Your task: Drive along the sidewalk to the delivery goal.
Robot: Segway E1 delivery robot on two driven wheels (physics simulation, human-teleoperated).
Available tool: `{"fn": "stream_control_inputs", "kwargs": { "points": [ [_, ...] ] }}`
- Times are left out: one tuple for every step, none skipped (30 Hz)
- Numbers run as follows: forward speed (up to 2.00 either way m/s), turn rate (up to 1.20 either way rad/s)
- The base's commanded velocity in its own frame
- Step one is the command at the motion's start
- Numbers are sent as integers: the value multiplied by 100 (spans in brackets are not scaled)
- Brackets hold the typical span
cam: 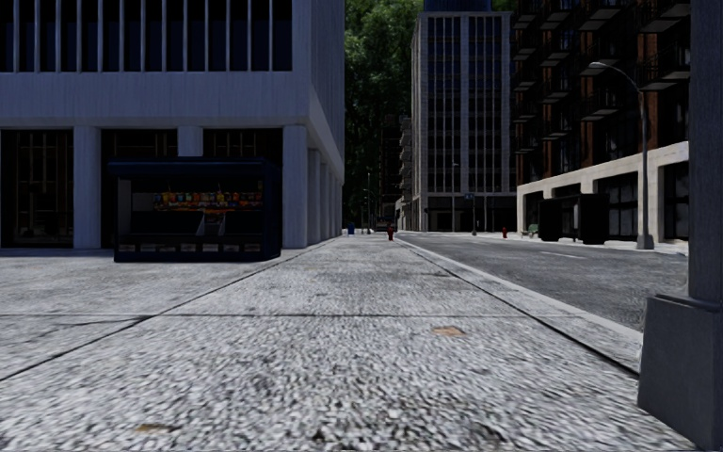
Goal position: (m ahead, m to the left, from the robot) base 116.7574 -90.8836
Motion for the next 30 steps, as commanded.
{"fn": "stream_control_inputs", "kwargs": {
  "points": [
    [200,0],
    [200,0],
    [200,0],
    [200,0],
    [200,0],
    [200,0],
    [200,0],
    [200,0],
    [200,0],
    [200,0],
    [200,0],
    [200,0],
    [200,0],
    [200,0],
    [200,0],
    [200,0],
    [200,0],
    [200,0],
    [200,0],
    [200,0],
    [200,0],
    [200,0],
    [200,0],
    [200,0],
    [200,0],
    [200,0],
    [200,0],
    [200,0],
    [200,0],
    [200,0]
  ]
}}
